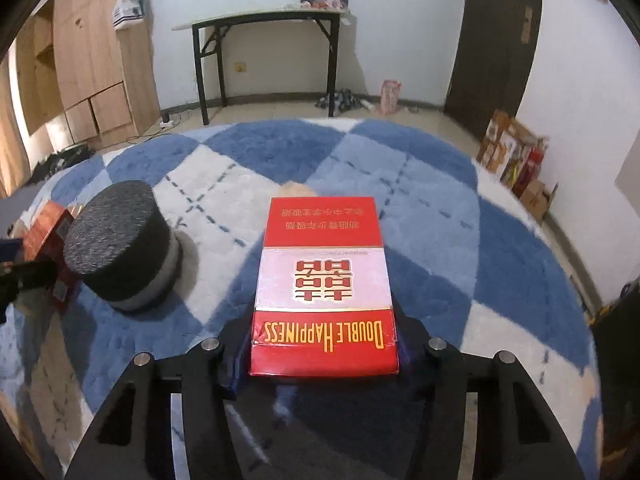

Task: Organize rigid objects
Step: 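Carry the Double Happiness box with the right tool while the left tool carries the silver-red box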

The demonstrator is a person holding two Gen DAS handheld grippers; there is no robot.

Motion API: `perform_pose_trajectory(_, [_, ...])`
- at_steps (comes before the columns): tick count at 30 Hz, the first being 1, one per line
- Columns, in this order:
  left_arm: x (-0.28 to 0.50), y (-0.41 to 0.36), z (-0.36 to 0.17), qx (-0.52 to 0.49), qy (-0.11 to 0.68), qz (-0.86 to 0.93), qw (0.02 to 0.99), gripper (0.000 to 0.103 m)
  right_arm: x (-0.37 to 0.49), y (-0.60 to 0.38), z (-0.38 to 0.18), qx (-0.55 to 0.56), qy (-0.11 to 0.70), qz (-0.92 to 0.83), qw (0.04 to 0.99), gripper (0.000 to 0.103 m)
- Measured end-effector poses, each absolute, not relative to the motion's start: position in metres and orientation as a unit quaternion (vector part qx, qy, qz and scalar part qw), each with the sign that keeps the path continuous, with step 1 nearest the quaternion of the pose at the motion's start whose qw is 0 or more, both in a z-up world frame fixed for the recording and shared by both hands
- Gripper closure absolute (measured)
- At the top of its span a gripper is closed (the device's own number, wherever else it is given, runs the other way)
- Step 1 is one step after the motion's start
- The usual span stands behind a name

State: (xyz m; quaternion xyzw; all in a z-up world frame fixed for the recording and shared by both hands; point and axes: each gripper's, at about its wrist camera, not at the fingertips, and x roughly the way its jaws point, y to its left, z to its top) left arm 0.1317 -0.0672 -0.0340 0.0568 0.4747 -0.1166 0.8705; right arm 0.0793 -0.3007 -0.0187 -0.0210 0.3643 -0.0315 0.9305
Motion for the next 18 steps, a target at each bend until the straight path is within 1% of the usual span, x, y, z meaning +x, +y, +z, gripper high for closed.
perform_pose_trajectory(3, [0.116, -0.058, -0.01, 0.034, 0.456, -0.134, 0.879, 0.046, 0.066, -0.301, -0.005, -0.013, 0.346, -0.027, 0.938, 0.049])
perform_pose_trajectory(6, [0.091, -0.032, 0.033, 0.027, 0.42, -0.14, 0.896, 0.046, 0.049, -0.292, 0.027, -0.016, 0.311, -0.005, 0.95, 0.049])
perform_pose_trajectory(7, [0.08, -0.01, 0.052, 0.017, 0.411, -0.134, 0.901, 0.046, 0.043, -0.286, 0.038, -0.021, 0.3, 0.006, 0.954, 0.049])
perform_pose_trajectory(10, [0.059, 0.054, 0.085, -0.014, 0.4, -0.095, 0.912, 0.046, 0.02, -0.246, 0.071, -0.037, 0.273, 0.071, 0.959, 0.049])
perform_pose_trajectory(12, [0.035, 0.104, 0.099, 0.001, 0.392, -0.027, 0.92, 0.046, 0.005, -0.21, 0.085, -0.041, 0.264, 0.12, 0.956, 0.049])
perform_pose_trajectory(14, [0.017, 0.145, 0.101, 0.002, 0.388, 0.014, 0.922, 0.046, -0.006, -0.17, 0.091, -0.045, 0.265, 0.16, 0.95, 0.049])
perform_pose_trajectory(18, [-0.001, 0.224, 0.087, -0.046, 0.423, 0.078, 0.902, 0.046, -0.03, -0.062, 0.096, -0.066, 0.28, 0.267, 0.92, 0.049])
